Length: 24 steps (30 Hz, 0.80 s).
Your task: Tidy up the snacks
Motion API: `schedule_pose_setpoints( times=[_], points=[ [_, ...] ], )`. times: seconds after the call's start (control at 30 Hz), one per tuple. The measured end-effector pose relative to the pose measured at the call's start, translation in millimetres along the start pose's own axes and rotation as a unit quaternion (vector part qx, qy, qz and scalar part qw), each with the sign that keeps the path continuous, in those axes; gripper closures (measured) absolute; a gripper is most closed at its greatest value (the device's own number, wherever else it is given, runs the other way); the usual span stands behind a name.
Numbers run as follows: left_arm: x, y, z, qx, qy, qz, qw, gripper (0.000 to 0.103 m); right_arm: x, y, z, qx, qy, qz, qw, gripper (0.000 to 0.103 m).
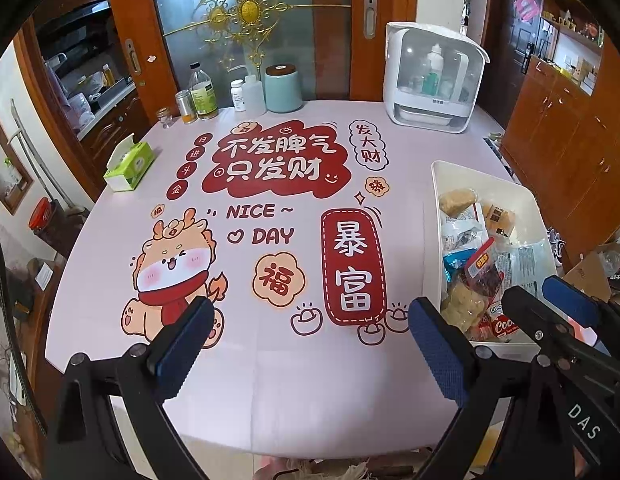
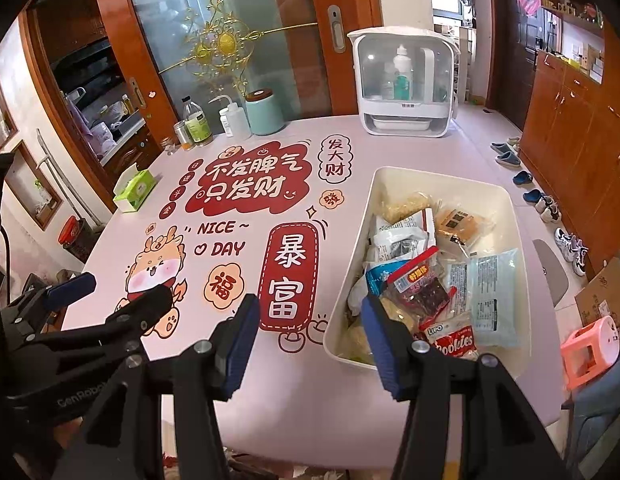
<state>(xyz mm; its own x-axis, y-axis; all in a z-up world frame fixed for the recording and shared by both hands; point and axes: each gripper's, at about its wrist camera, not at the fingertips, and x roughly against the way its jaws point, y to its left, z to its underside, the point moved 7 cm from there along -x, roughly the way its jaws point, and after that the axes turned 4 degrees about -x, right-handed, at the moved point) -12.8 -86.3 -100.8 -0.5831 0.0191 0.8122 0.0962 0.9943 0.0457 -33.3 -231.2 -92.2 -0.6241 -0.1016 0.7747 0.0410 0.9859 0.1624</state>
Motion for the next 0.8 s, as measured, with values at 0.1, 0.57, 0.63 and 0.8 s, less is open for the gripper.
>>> schedule_pose_setpoints(
  times=[0.1,0.57,0.63,0.8],
  points=[
    [0.5,0.3,0.0,0.0,0.0,0.0,1.0,0.006,0.0,0.4,0.1,-0.001,0.0,0.0,1.0,0.049],
    [0.8,0.9,1.3,0.0,0.0,0.0,1.0,0.006,1.6,0.9,-0.1,0.001,-0.001,-0.001,1.0,0.049],
    [-0.2,0.7,0.1,0.0,0.0,0.0,1.0,0.006,1.7,1.1,-0.2,0.002,-0.002,-0.002,1.0,0.049],
    [0.1,1.1,1.6,0.0,0.002,0.001,1.0,0.006,2.7,1.6,-0.1,0.002,-0.001,-0.003,1.0,0.049]
  ],
)
